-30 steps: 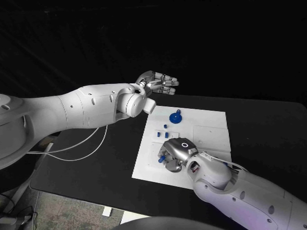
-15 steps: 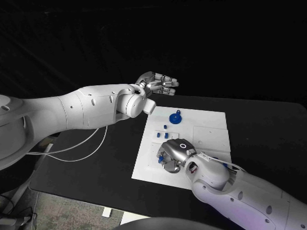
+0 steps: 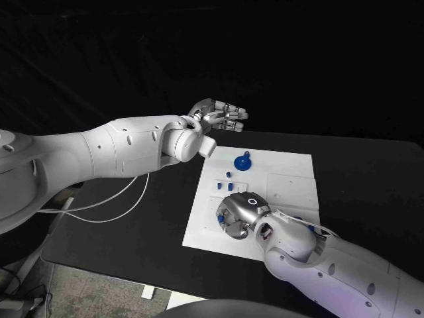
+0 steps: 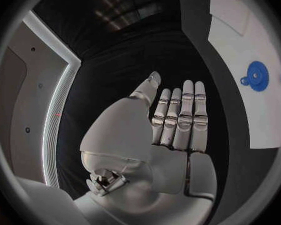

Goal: Assemble the parts on the task board

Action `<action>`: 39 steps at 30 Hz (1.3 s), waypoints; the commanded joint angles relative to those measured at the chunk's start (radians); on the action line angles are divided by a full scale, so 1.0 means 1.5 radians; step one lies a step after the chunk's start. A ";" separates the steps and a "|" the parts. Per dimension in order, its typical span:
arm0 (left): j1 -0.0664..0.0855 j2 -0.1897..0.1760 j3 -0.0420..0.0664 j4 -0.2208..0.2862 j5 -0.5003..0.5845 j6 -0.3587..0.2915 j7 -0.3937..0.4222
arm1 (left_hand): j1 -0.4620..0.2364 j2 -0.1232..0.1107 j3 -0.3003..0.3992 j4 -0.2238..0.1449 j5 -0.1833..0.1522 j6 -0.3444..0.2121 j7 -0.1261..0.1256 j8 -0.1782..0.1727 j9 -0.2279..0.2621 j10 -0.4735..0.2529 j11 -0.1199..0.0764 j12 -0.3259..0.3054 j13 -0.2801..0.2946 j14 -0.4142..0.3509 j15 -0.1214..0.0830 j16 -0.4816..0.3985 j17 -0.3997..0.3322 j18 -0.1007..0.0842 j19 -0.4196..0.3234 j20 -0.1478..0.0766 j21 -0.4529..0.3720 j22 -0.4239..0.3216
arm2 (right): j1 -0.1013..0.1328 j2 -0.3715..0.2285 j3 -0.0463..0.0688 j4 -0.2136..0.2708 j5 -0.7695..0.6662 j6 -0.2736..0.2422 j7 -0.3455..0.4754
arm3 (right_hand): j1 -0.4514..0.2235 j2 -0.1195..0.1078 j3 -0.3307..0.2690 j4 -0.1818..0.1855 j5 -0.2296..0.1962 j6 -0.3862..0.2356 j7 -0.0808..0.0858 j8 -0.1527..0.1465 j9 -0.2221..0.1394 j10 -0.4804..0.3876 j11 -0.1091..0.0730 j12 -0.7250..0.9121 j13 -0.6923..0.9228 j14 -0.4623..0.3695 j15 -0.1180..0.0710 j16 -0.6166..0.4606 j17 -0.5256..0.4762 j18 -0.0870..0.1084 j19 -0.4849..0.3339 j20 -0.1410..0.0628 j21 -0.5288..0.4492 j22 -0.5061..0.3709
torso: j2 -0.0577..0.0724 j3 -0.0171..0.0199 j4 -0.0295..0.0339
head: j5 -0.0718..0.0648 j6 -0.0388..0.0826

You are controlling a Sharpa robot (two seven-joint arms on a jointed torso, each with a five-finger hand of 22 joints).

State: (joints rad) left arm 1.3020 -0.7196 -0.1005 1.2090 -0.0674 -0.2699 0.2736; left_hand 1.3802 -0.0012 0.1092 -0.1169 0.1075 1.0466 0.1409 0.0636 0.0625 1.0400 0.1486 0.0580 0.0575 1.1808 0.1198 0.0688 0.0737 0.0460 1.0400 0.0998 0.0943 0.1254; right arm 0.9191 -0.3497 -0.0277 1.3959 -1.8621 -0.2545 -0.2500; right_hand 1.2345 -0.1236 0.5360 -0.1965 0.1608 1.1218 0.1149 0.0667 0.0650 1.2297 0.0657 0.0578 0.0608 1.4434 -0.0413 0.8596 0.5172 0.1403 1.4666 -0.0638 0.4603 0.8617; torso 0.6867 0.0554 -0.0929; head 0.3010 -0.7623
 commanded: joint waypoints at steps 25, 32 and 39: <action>0.001 -0.002 0.000 -0.006 0.006 0.020 -0.003 | 0.005 0.003 -0.001 0.006 -0.007 -0.001 0.001 0.000 0.000 0.000 0.001 0.002 0.000 -0.005 -0.001 -0.003 0.001 0.009 0.000 0.002 0.003 -0.002 | -0.001 -0.060 0.022 0.080 0.110 -0.086 0.032 | 0.044 -0.013 -0.197 0.038 0.066 -0.071 -0.024 -0.003 -0.002 -0.123 0.026 0.004 -0.002 -0.005 0.018 0.000 -0.013 0.020 0.023 0.018 -0.020 -0.032 | -0.001 0.0005 -0.0017 | 0.006 -0.004; 0.001 -0.006 0.000 -0.007 0.006 0.021 -0.004 | 0.005 0.003 -0.002 0.007 -0.007 -0.001 0.001 0.000 0.000 0.001 0.000 0.002 0.000 -0.005 -0.001 -0.003 0.001 0.009 0.000 0.002 0.002 -0.003 | -0.001 -0.108 0.069 0.126 0.188 -0.084 0.041 | 0.051 -0.004 -0.213 0.059 0.057 -0.062 -0.006 -0.003 -0.002 -0.101 0.020 0.011 -0.002 -0.004 0.015 0.001 -0.014 0.020 0.025 0.017 -0.018 -0.041 | -0.002 0.0007 -0.0033 | 0.004 0.000; 0.000 -0.007 0.000 -0.010 0.006 0.021 -0.002 | 0.005 0.003 -0.004 0.008 -0.008 -0.003 0.002 -0.001 0.000 0.003 0.000 0.002 0.000 -0.004 -0.002 -0.003 0.002 0.009 0.001 0.002 0.003 -0.004 | 0.002 -0.182 0.120 0.163 0.275 -0.070 0.059 | 0.027 0.021 -0.178 0.044 0.051 0.018 -0.017 0.001 0.002 0.061 -0.034 0.073 0.018 -0.001 -0.017 0.003 -0.009 -0.002 0.024 -0.009 -0.008 -0.036 | -0.006 -0.0005 -0.0100 | -0.001 0.006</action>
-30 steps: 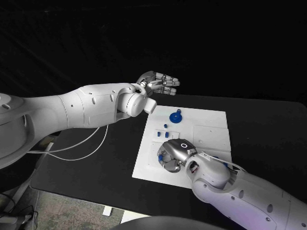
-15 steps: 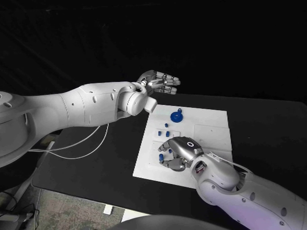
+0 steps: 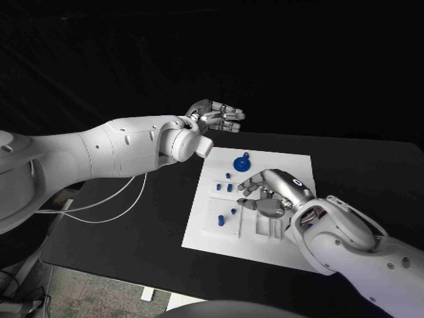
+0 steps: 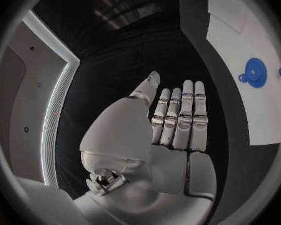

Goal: Assemble the parts on the task board

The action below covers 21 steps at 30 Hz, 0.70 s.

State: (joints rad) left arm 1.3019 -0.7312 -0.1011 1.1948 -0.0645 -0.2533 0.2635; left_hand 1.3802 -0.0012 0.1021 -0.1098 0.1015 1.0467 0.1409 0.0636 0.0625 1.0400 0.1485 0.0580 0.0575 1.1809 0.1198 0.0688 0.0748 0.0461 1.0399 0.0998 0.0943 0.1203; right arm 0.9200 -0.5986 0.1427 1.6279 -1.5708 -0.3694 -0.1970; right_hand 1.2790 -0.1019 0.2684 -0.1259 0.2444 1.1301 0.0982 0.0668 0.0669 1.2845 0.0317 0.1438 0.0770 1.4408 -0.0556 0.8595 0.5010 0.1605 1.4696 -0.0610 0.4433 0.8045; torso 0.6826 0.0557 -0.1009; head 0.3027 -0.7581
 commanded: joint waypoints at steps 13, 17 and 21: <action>-0.009 -0.005 -0.001 -0.005 0.008 0.015 0.011 | 0.000 0.005 0.002 0.006 -0.003 -0.007 0.002 0.000 0.000 0.021 -0.005 0.002 0.000 0.001 -0.004 -0.003 0.001 0.007 0.004 -0.001 0.004 -0.001 | 0.020 -0.133 0.037 0.003 0.216 0.080 -0.029 | -0.045 0.046 -0.008 0.020 -0.054 0.032 -0.025 -0.002 0.007 -0.091 -0.042 0.499 0.484 -0.006 -0.027 0.060 0.098 -0.046 0.021 -0.040 0.041 0.043 | -0.018 0.0055 -0.0246 | -0.030 0.020; -0.014 -0.007 -0.001 -0.005 0.008 0.018 0.015 | -0.002 0.005 0.002 0.007 -0.004 -0.007 0.002 0.000 0.000 0.027 -0.007 0.002 0.000 0.002 -0.005 -0.003 0.001 0.007 0.004 -0.001 0.004 -0.002 | 0.022 -0.152 0.038 -0.014 0.238 0.110 -0.073 | -0.047 0.026 0.024 0.046 -0.050 0.033 -0.025 -0.002 0.013 -0.054 -0.042 0.567 0.602 -0.015 -0.027 0.082 0.157 -0.044 0.018 -0.038 0.081 0.085 | -0.022 0.0080 -0.0283 | -0.042 0.022; -0.021 -0.010 -0.001 -0.004 0.010 0.025 0.021 | -0.005 0.006 0.002 0.007 -0.004 -0.008 0.001 0.000 0.000 0.032 -0.008 0.002 0.000 0.002 -0.005 -0.003 0.001 0.006 0.004 -0.002 0.004 -0.002 | 0.023 -0.167 0.039 -0.027 0.289 0.167 -0.136 | -0.058 0.028 0.015 0.060 -0.040 0.024 -0.023 -0.001 0.015 -0.024 -0.041 0.604 0.662 -0.010 -0.026 0.107 0.210 -0.043 0.021 -0.037 0.108 0.111 | -0.027 0.0112 -0.0305 | -0.053 0.022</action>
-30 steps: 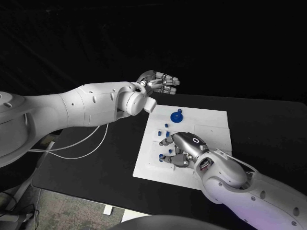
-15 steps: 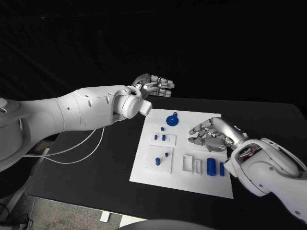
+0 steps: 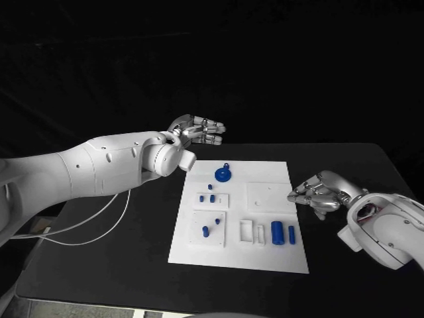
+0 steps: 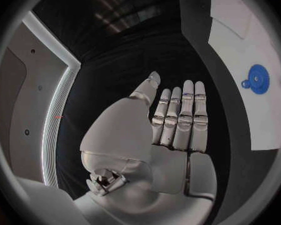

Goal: Assemble the parts on the task board

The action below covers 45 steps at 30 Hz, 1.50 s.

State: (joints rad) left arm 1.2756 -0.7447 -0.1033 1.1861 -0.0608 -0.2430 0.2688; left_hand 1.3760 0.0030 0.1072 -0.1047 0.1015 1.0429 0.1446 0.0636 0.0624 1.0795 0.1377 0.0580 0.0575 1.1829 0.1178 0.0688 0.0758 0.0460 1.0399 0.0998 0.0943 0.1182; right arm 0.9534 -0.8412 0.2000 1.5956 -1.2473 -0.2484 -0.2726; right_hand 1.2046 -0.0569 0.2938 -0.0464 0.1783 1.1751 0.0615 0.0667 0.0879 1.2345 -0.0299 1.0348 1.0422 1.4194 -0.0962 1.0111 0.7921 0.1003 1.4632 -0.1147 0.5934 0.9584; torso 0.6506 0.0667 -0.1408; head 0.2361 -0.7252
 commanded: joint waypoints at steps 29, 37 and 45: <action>-0.019 -0.007 0.000 0.023 -0.001 0.087 0.046 | -0.051 -0.030 -0.128 0.084 -0.032 -0.049 -0.007 0.000 -0.001 -0.018 -0.005 0.002 0.001 -0.027 0.007 -0.004 -0.001 0.009 0.000 0.010 -0.005 -0.021 | 0.030 0.041 -0.017 -0.039 0.136 0.261 -0.277 | -0.089 -0.003 -0.061 0.095 -0.040 -0.063 0.017 -0.002 0.004 0.030 0.013 0.012 0.088 0.013 0.011 0.034 0.108 0.007 0.026 0.009 0.039 0.067 | -0.008 0.0043 -0.0033 | -0.036 -0.006; -0.019 -0.008 0.000 0.028 -0.002 0.091 0.044 | -0.049 -0.028 -0.129 0.082 -0.032 -0.049 -0.007 -0.001 -0.001 -0.018 -0.005 0.002 0.001 -0.018 0.004 -0.004 0.000 0.009 0.003 0.009 -0.003 -0.022 | 0.031 0.061 -0.028 -0.049 0.126 0.258 -0.278 | -0.088 -0.009 -0.061 0.097 -0.040 -0.065 0.017 -0.002 0.004 0.032 0.013 0.013 0.092 0.014 0.011 0.033 0.110 0.007 0.027 0.009 0.038 0.071 | -0.007 0.0042 -0.0028 | -0.033 -0.008; -0.018 -0.008 0.000 0.032 -0.005 0.096 0.041 | -0.049 -0.028 -0.130 0.082 -0.032 -0.050 -0.007 -0.001 -0.001 -0.018 -0.005 0.002 0.001 -0.016 0.004 -0.004 0.000 0.008 0.003 0.008 -0.003 -0.022 | 0.031 0.079 -0.044 -0.064 0.119 0.258 -0.276 | -0.086 -0.016 -0.059 0.102 -0.042 -0.068 0.018 -0.002 0.005 0.032 0.014 0.011 0.096 0.014 0.012 0.031 0.113 0.007 0.027 0.010 0.035 0.077 | -0.007 0.0040 -0.0034 | -0.031 -0.011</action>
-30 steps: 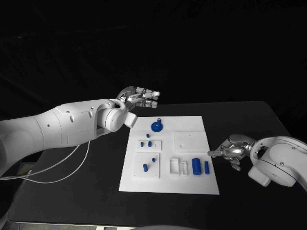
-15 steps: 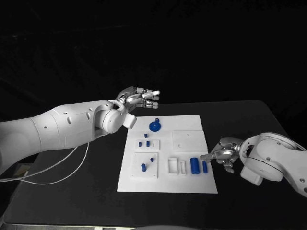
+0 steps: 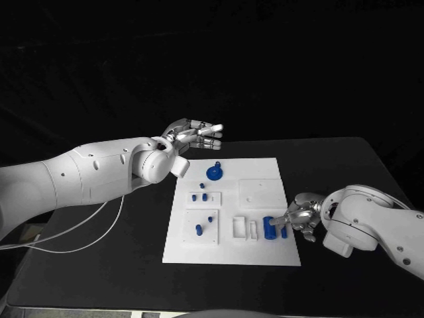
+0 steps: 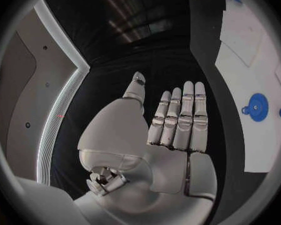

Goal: Assemble the parts on the task board

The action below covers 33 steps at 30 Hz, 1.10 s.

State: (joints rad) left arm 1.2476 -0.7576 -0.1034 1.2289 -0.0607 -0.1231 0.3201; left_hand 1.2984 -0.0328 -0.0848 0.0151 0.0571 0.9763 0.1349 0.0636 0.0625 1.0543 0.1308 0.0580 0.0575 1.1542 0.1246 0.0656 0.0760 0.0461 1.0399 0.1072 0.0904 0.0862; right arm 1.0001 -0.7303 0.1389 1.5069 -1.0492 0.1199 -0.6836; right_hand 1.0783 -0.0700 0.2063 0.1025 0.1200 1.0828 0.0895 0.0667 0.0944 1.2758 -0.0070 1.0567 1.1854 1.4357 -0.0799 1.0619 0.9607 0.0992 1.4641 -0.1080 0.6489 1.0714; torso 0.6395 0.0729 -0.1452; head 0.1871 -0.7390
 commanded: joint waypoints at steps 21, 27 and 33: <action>0.000 0.000 0.001 0.008 -0.007 0.020 0.002 | 0.003 -0.003 0.000 0.005 -0.002 -0.002 0.001 0.000 -0.001 -0.005 0.003 0.002 0.001 0.000 0.000 -0.002 -0.001 0.009 0.004 0.003 0.001 -0.002 | 0.000 0.058 -0.038 -0.049 -0.043 0.003 0.001 | -0.003 -0.012 0.001 0.009 -0.030 -0.008 0.000 -0.002 0.002 0.005 -0.001 -0.003 0.005 0.004 0.001 -0.004 0.003 0.008 0.027 0.005 -0.008 0.008 | 0.001 0.0000 0.0000 | 0.006 -0.007; 0.001 0.000 0.001 0.009 -0.007 0.023 -0.001 | 0.003 -0.004 0.000 0.005 -0.003 -0.006 0.002 -0.001 -0.001 -0.006 0.005 0.002 0.001 0.002 0.000 -0.002 -0.001 0.009 0.005 0.003 0.002 -0.002 | 0.000 0.071 -0.045 -0.060 -0.068 -0.014 0.001 | -0.007 -0.014 0.003 0.016 -0.044 -0.007 -0.001 -0.002 0.002 0.007 -0.001 -0.002 0.007 0.004 0.001 -0.004 0.004 0.008 0.028 0.005 -0.008 0.010 | 0.001 -0.0010 0.0002 | 0.007 -0.008; 0.001 0.000 0.001 0.010 -0.010 0.026 -0.006 | 0.004 -0.004 0.000 0.005 -0.002 -0.009 0.003 -0.001 -0.001 -0.007 0.006 0.002 0.001 0.003 0.001 -0.002 -0.001 0.010 0.005 0.004 0.002 -0.003 | 0.000 0.080 -0.049 -0.067 -0.082 -0.027 0.004 | -0.005 -0.016 0.005 0.020 -0.044 -0.009 0.000 -0.002 0.002 0.008 -0.001 0.000 0.009 0.005 0.001 -0.003 0.006 0.007 0.029 0.005 -0.009 0.012 | 0.001 0.0000 -0.0001 | 0.008 -0.009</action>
State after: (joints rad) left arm 1.2478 -0.7592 -0.1032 1.2406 -0.0694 -0.1042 0.3124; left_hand 1.3003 -0.0345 -0.0819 0.0178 0.0571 0.9651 0.1388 0.0636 0.0622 1.0470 0.1381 0.0580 0.0575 1.1541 0.1247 0.0656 0.0761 0.0461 1.0435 0.1108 0.0904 0.0831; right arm 1.0096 -0.6116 0.0731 1.4177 -1.1252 0.0915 -0.6699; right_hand 1.0690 -0.0871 0.2154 0.1258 0.0543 1.0788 0.0887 0.0701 0.1049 1.2832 -0.0072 1.0566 1.1984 1.4357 -0.0799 1.0618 0.9681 0.0921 1.4646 -0.1085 0.6400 1.0873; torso 0.6412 0.0720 -0.1452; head 0.1981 -0.7517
